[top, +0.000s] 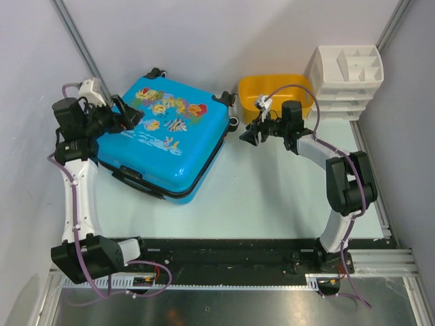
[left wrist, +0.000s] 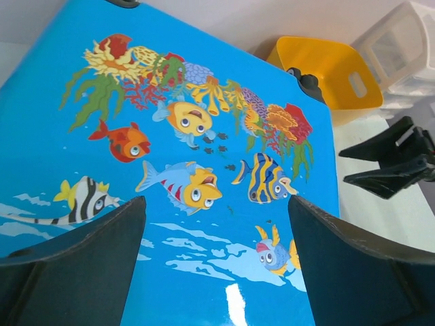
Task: Open, take out, and arrange the luggage
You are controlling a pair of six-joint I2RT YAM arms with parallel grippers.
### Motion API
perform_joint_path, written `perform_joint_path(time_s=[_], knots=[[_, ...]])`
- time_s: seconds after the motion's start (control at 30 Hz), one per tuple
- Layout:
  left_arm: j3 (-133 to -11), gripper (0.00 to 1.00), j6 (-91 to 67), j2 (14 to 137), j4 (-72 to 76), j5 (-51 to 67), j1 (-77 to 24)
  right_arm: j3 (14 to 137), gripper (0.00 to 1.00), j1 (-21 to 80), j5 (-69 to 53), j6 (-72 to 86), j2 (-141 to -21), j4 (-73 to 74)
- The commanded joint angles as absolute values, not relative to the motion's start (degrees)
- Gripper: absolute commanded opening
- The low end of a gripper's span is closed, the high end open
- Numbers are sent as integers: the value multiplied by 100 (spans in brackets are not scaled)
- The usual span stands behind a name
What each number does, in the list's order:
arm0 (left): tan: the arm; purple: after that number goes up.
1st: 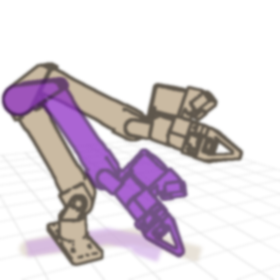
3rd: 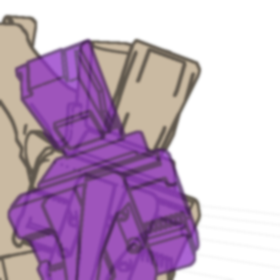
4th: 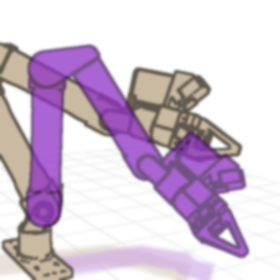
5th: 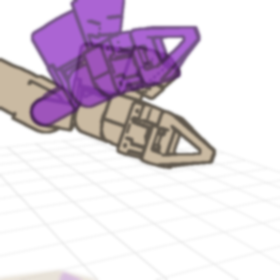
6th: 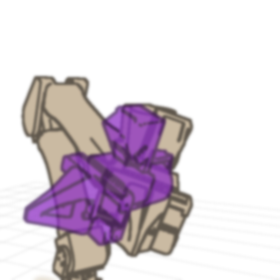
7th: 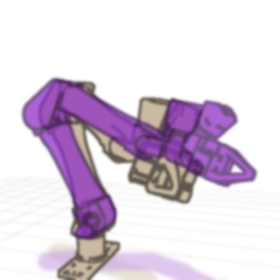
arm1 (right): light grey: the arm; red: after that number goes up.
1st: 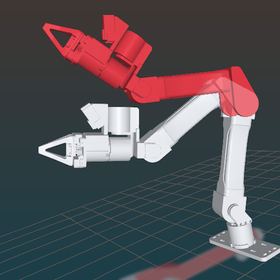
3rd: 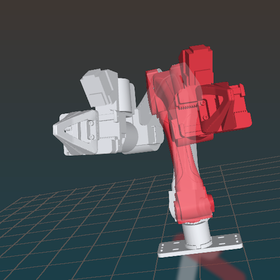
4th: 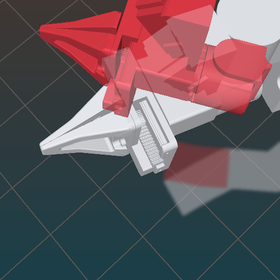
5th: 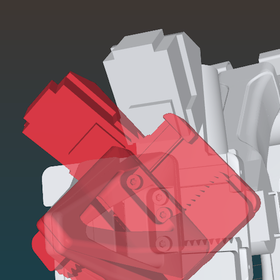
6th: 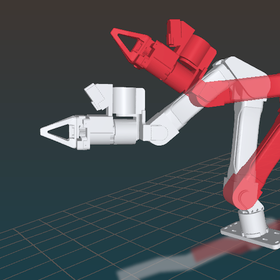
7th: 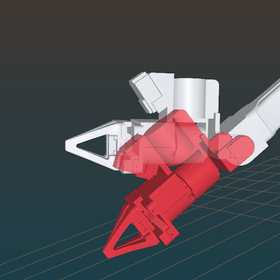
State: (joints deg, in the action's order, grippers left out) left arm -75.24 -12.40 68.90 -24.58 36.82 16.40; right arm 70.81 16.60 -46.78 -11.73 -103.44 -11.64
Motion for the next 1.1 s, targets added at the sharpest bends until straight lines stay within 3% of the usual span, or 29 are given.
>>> perform_joint_path(time_s=[0.0, 0.33, 0.77, 1.07], knots=[[-7700, 90, -941, 6820, -2373, 3788, 1407, 7269, 64, 1810, -4781, -1441, -10722, -1722], [-7383, 91, -756, 6601, -2373, 3735, 1099, 7751, 83, 2153, -4641, -1433, -11504, -2258], [-7471, 91, -695, 6557, -2504, 3630, 1099, 9228, 84, 2935, -5265, -1389, -12445, -1908], [-7348, 91, -360, 6346, -3260, 2867, 1063, 8632, 79, 3814, -5440, -1028, -11901, -1793]])
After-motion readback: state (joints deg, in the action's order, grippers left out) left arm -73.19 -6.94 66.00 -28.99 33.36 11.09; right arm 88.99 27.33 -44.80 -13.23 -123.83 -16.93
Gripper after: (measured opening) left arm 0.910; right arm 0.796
